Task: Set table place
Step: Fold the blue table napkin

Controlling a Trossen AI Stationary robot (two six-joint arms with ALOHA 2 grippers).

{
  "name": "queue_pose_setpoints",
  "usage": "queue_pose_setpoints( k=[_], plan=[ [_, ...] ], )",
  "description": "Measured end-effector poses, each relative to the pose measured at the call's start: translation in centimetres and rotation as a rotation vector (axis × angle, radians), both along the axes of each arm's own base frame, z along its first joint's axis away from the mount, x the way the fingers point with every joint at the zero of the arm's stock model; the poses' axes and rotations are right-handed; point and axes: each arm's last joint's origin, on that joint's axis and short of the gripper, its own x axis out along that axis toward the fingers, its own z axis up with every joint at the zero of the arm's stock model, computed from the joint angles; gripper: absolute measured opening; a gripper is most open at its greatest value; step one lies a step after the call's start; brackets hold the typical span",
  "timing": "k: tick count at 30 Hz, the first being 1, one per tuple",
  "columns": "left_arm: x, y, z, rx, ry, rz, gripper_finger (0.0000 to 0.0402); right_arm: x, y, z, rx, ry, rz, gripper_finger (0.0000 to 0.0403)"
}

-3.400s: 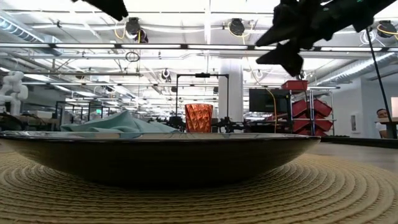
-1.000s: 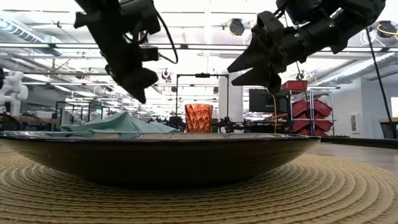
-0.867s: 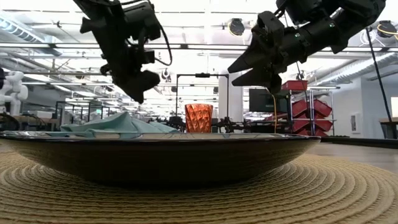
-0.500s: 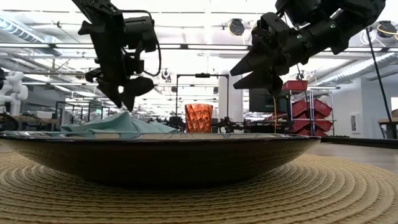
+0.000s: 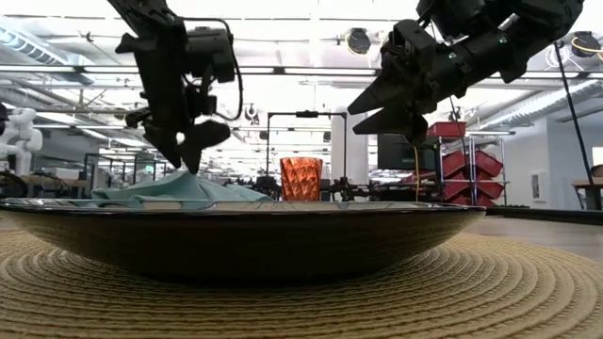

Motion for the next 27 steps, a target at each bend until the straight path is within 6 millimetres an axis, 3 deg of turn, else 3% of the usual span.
queue_pose_setpoints(
  k=[9,11,15,20,27],
  plan=[
    [0.6,0.5,-3.1,-0.023,0.138,0.009,0.0167,0.0,0.0,0.0,0.012,-0.001,-0.005,0.0199],
    [0.7,0.5,-3.5,-0.033,0.162,-0.006,0.0132,0.0,0.0,0.0,0.020,-0.002,-0.009,0.0199],
    [1.1,-0.6,-3.5,-0.027,0.170,-0.081,0.0020,0.0,0.0,0.0,0.022,-0.001,-0.010,0.0199],
    [2.1,-2.6,-1.7,-0.046,0.089,-0.179,0.0002,0.0,-0.1,0.0,-0.044,0.003,-0.013,0.0199],
    [3.1,-7.9,3.6,-0.229,-0.152,-0.442,0.0000,0.0,1.1,-0.1,-0.049,0.010,0.133,0.0199]
  ],
)
